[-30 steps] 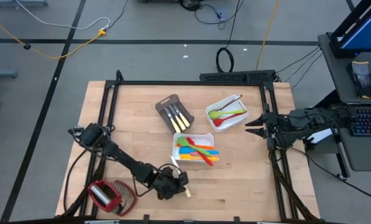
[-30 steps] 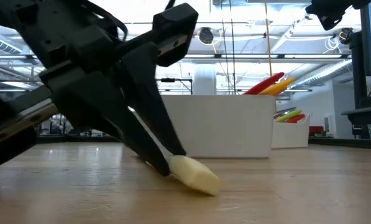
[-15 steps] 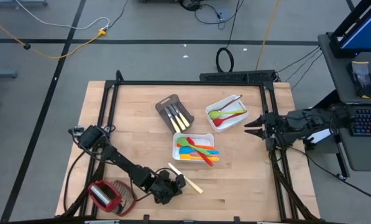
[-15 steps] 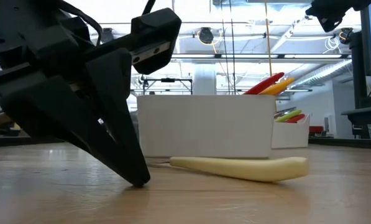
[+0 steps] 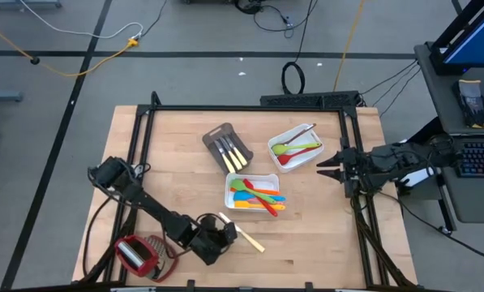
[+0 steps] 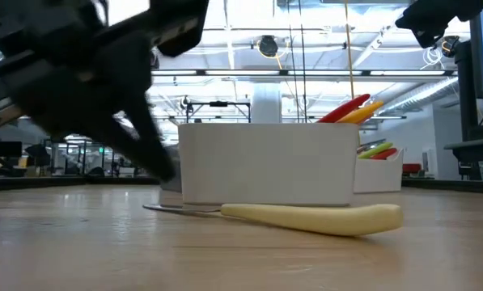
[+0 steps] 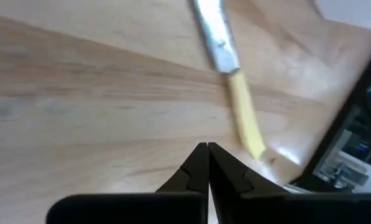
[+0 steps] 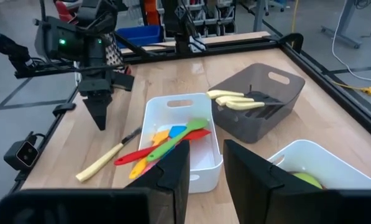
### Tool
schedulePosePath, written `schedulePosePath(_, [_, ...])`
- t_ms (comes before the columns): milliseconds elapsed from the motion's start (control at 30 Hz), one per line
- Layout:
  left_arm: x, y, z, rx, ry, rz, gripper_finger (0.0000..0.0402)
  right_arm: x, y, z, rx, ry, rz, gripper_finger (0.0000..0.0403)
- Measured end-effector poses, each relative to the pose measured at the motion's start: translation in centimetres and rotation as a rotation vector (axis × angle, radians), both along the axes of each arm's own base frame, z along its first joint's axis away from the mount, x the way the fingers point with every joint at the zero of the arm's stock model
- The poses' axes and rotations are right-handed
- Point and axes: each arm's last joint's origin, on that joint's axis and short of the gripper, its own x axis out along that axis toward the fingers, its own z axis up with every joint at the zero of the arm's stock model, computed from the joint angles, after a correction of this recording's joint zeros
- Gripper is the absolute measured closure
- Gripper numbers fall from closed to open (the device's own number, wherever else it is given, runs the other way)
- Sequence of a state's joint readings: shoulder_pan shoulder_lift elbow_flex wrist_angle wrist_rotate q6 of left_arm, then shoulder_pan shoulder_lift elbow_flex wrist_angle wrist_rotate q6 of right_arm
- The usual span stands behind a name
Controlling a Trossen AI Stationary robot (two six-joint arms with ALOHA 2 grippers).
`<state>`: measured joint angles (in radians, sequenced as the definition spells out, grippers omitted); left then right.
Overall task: Pick & Place Kitchen Items
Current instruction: Put the yellow knife into the black bin
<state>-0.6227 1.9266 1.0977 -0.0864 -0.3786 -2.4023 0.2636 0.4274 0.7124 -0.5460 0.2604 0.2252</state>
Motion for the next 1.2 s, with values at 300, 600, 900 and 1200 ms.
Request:
schedulePosePath(300, [1.2,0.6,0.9,0.069,-0.098,-0.079,0.0398,0.0,0.0,0.0,0.02,-0.005,-0.006,0.0314])
schedulePosePath(600, [2.1,1.6,1.2,0.109,-0.121,-0.147,0.0366,0.0,0.0,0.0,0.042,-0.005,-0.014,0.0314])
schedulePosePath(900, [3.9,1.1,3.9,0.235,-0.37,-0.126,0.0267,0.0,0.0,0.0,-0.048,0.005,0.016,0.0314])
schedulePosePath(1200, [5.7,0.0,9.1,0.132,-0.243,-0.012,0.0263,0.0,0.0,0.0,-0.142,0.006,0.052,0.0314])
